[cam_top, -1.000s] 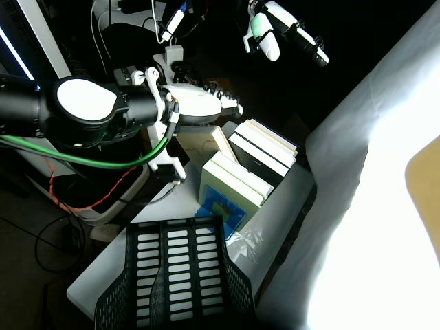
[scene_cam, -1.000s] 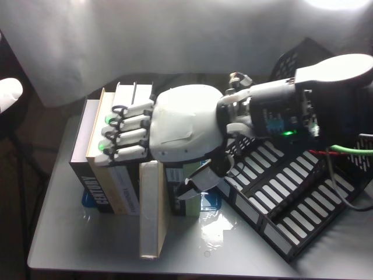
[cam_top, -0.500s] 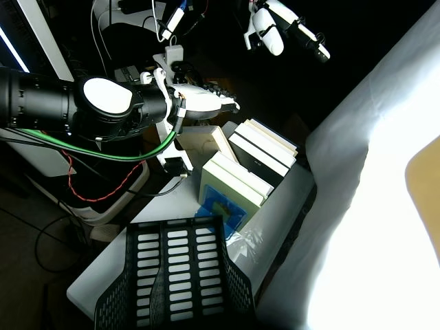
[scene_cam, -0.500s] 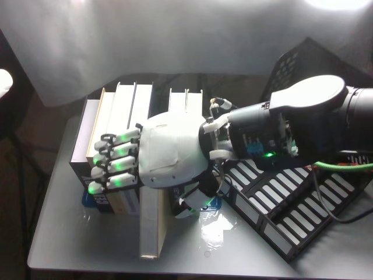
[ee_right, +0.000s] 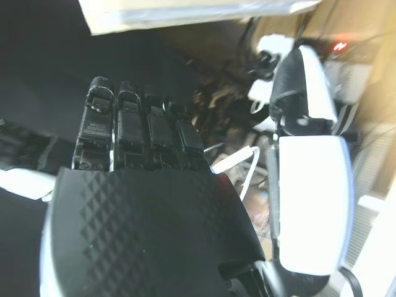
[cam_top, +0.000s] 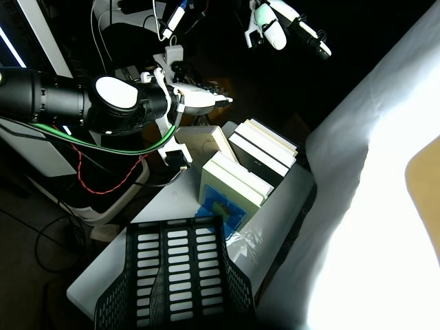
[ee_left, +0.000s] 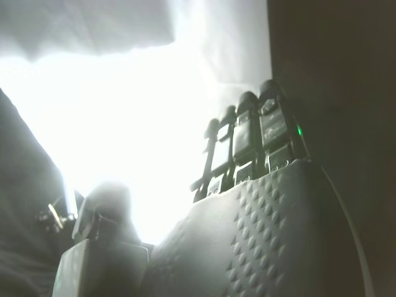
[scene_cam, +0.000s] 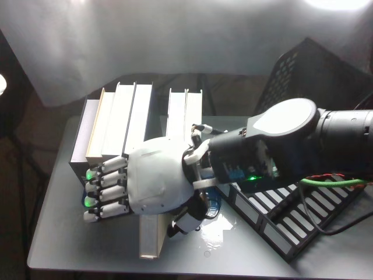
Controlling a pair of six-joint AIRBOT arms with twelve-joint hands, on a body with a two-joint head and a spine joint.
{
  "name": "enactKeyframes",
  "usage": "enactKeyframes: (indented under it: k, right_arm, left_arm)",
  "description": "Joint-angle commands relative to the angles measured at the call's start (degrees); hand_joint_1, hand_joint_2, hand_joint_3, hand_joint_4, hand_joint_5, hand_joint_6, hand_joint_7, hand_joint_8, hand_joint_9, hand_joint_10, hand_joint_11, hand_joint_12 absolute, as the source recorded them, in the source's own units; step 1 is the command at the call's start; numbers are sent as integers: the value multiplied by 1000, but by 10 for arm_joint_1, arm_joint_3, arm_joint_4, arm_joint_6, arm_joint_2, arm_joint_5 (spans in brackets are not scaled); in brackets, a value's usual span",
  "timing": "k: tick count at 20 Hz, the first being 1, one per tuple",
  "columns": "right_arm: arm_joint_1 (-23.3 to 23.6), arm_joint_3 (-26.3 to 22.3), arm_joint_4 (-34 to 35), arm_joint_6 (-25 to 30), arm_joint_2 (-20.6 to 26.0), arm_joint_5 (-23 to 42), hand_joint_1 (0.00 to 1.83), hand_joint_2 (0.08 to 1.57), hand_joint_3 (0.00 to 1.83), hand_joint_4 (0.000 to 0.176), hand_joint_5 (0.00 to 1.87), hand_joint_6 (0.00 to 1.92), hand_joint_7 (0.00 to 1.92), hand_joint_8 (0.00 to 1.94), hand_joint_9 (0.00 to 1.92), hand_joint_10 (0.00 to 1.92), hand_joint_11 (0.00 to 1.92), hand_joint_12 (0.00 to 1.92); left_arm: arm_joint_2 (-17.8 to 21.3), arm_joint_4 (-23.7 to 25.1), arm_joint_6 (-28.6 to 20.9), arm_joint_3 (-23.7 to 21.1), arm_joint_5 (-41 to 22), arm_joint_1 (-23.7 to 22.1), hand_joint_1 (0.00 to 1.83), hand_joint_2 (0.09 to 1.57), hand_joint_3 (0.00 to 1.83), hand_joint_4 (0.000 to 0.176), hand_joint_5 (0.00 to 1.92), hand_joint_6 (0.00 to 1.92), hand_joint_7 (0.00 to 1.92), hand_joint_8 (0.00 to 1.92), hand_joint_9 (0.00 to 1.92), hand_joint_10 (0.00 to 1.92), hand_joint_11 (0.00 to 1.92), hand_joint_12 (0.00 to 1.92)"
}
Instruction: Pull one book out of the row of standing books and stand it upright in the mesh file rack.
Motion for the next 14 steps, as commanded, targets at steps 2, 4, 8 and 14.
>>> enactKeyframes:
  k: [2, 4, 8, 14]
  right_arm:
    - [1, -1, 5, 0, 0, -3, 809, 1029, 0, 0, 56, 3, 37, 13, 30, 13, 0, 402]
    - [-4, 0, -15, 0, -8, -16, 766, 1046, 9, 0, 42, 1, 27, 7, 5, 2, 0, 489]
    - [-9, -1, -50, 0, -17, -31, 871, 976, 0, 0, 97, 8, 102, 0, 96, 40, 0, 769]
    - [-22, 5, -71, 0, -37, -43, 748, 980, 0, 0, 181, 20, 203, 4, 215, 96, 0, 1064]
  left_arm:
    - [10, -15, -3, 1, -80, 2, 55, 1406, 0, 0, 12, 5, 0, 0, 0, 0, 1, 946]
    - [10, -15, -3, 1, -80, 2, 76, 1408, 0, 0, 11, 3, 0, 0, 0, 0, 0, 1228]
    - [10, -15, -3, 0, -82, 3, 41, 1406, 0, 0, 14, 3, 0, 0, 0, 0, 0, 1611]
    - [10, -15, -3, -1, -82, 4, 61, 1392, 0, 7, 8, 3, 0, 0, 0, 0, 0, 1921]
